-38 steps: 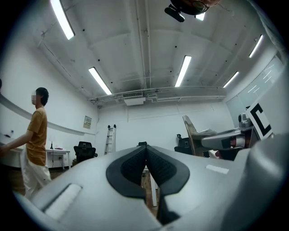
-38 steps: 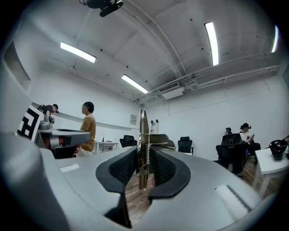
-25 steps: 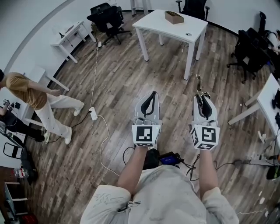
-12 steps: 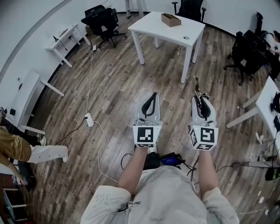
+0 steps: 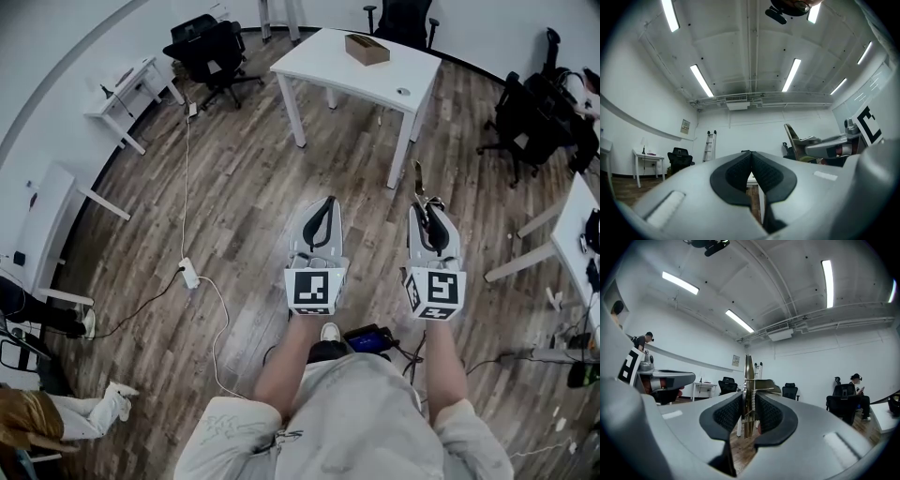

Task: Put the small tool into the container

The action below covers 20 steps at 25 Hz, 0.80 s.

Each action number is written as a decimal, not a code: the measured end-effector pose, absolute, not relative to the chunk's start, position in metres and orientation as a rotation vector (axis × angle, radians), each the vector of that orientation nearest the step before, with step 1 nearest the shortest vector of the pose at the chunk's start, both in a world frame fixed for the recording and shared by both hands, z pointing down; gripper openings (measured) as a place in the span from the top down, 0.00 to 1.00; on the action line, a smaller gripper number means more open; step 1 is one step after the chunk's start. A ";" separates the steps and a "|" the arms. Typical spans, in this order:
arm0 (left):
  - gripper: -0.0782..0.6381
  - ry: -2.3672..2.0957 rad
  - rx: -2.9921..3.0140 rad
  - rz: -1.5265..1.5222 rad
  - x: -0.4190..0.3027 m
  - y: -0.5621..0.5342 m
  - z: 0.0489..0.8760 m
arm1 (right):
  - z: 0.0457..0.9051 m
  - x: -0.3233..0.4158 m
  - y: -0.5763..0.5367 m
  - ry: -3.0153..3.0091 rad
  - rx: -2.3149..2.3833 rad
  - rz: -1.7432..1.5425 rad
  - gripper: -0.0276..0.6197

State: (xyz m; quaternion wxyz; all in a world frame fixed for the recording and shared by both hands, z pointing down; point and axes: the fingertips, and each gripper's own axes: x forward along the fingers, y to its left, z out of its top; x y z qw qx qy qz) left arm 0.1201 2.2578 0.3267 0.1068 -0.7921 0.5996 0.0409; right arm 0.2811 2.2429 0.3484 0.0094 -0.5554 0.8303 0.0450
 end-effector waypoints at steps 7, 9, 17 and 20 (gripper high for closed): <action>0.88 1.730 -2.333 0.143 -0.082 2.122 0.304 | 0.327 0.077 2.111 2.569 -1.771 0.179 0.82; 0.88 1.721 -2.337 0.145 -0.132 2.096 0.304 | 0.325 0.029 2.085 2.557 -1.785 0.183 0.82; 0.88 1.702 -2.357 0.144 -0.207 1.998 0.322 | 0.342 -0.042 1.986 2.528 -1.820 0.170 0.82; 0.88 1.693 -2.368 0.148 -0.197 1.961 0.333 | 0.354 -0.035 1.947 2.524 -1.820 0.168 0.82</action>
